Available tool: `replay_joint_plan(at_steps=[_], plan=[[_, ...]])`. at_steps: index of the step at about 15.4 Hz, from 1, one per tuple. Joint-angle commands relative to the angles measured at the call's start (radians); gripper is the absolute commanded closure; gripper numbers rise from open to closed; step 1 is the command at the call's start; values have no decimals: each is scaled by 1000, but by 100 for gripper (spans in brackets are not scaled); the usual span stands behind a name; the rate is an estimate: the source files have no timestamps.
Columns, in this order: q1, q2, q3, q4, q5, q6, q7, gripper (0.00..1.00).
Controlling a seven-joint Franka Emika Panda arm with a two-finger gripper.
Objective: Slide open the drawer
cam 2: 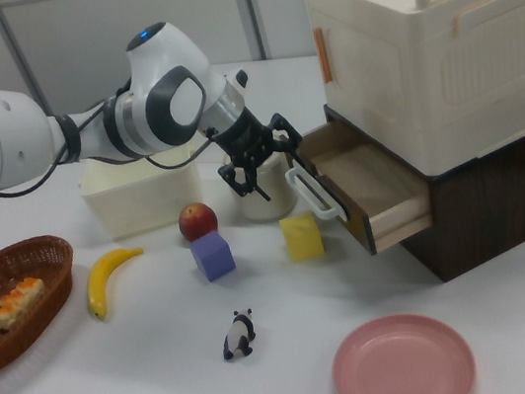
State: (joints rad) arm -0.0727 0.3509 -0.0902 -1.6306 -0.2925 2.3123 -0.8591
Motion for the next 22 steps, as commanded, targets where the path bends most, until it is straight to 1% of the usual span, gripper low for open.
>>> replay_joint_plan(at_steps=[1, 4, 7, 10, 12, 13, 16, 17, 19, 20, 22], plan=[[10, -35, 12, -20, 18, -39, -8, 12], [31, -52, 17, -15, 18, -68, 14, 12], [47, -84, 32, -15, 18, -85, 40, 12], [74, -136, 46, -14, 21, -203, 86, 13], [88, -164, 70, -14, 21, -261, 182, 13], [106, -177, 81, -14, 21, -298, 263, 13], [142, -214, 84, -14, 23, -396, 399, 13], [149, -228, 84, -14, 44, -428, 432, 13], [149, -248, 83, -11, 120, -461, 468, 13], [149, -259, 83, -5, 134, -488, 492, 13], [148, -260, 83, 9, 139, -540, 557, 13]])
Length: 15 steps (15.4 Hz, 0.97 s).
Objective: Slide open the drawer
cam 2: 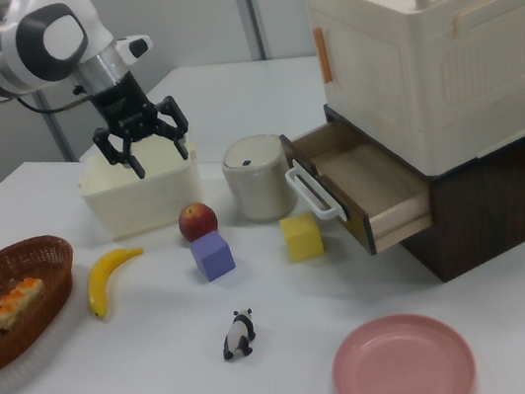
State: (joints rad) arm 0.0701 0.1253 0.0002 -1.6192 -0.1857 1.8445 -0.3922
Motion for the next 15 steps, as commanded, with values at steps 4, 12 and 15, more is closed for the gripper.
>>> replay_joint_plan(at_steps=[4, 12, 15], plan=[[-4, -36, -26, 15, 81, -109, 260, 4], [-13, -49, -51, 84, 107, -209, 484, 0], [-18, -94, -74, 81, 120, -212, 486, 0]])
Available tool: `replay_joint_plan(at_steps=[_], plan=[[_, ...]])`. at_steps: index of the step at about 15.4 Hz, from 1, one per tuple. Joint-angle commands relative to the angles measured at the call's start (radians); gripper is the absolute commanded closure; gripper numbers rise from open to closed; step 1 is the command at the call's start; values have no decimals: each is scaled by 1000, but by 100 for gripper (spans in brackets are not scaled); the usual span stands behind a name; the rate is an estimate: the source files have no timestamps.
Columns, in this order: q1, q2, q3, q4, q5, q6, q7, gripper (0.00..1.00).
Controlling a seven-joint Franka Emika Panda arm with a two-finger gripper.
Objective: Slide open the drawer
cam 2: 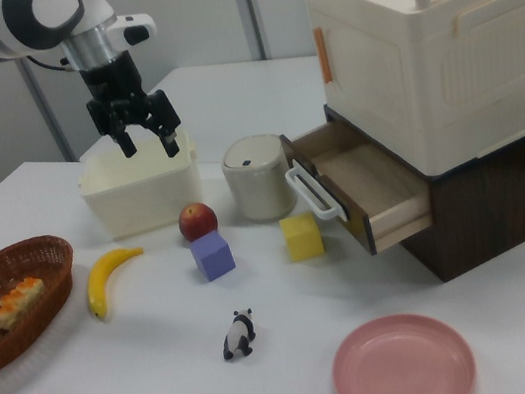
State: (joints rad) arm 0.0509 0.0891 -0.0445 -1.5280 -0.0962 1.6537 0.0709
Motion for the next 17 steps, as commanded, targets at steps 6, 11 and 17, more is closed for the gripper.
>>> replay_joint_plan(at_steps=[6, 11, 17], plan=[[-13, -74, -38, -9, 98, -31, 43, 0], [-11, -72, -40, -12, 104, -31, 44, 0], [-11, -71, -38, -12, 104, -29, 44, 0]])
